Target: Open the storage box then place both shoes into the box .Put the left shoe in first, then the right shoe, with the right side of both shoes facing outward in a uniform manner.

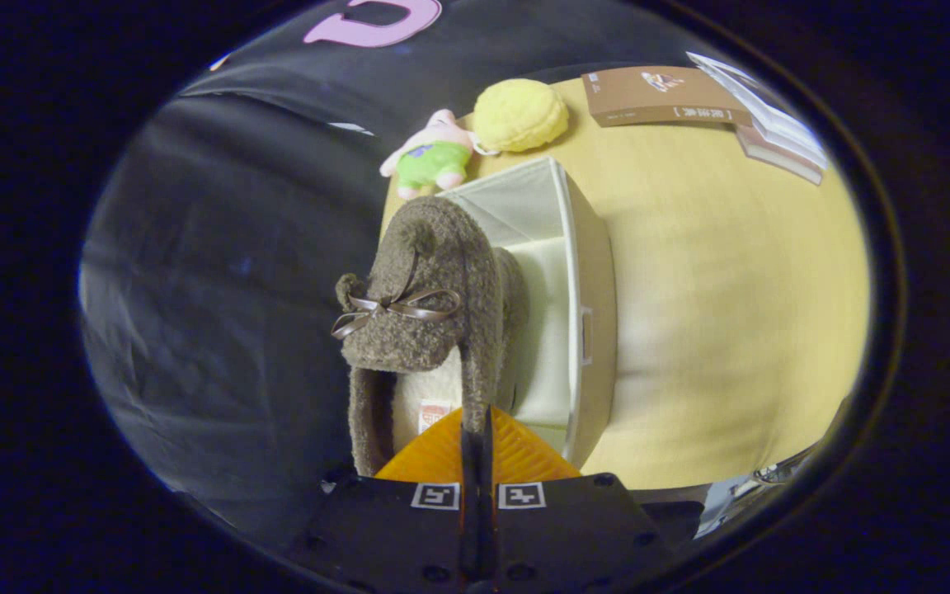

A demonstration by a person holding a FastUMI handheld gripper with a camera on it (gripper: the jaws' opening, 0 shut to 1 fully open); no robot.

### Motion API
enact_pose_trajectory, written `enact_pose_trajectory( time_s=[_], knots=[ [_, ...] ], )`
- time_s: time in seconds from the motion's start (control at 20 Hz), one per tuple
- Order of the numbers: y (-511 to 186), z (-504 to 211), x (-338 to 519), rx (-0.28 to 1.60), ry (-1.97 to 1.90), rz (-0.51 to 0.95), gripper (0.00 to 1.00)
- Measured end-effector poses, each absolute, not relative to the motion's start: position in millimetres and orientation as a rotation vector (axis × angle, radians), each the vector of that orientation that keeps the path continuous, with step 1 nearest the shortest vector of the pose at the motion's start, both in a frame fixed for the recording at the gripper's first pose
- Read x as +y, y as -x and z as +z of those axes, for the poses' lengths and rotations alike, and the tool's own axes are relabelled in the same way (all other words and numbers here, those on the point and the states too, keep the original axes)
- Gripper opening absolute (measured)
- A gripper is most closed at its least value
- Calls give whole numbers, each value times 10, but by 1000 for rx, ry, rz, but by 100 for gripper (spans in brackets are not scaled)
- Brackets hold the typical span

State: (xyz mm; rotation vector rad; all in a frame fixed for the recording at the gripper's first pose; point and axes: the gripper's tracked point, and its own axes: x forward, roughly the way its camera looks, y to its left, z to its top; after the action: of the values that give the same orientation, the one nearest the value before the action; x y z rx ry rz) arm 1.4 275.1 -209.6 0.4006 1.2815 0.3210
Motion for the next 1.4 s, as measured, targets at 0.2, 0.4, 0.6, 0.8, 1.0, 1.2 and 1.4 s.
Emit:
enact_pose_trajectory(
  time_s=[0.2,0.4,0.6,0.8,1.0,1.2,1.4],
  knots=[
    [-69,-2274,2628,1233,-307,214,4],
    [-71,-2266,2563,1184,-279,185,6],
    [-155,-2092,2560,1108,-315,202,21],
    [-112,-1846,2498,1038,-333,260,61],
    [-183,-1708,2235,925,-305,268,100],
    [-209,-1660,1736,841,-226,215,100],
    [-274,-1462,1272,732,-200,168,100]
  ],
)
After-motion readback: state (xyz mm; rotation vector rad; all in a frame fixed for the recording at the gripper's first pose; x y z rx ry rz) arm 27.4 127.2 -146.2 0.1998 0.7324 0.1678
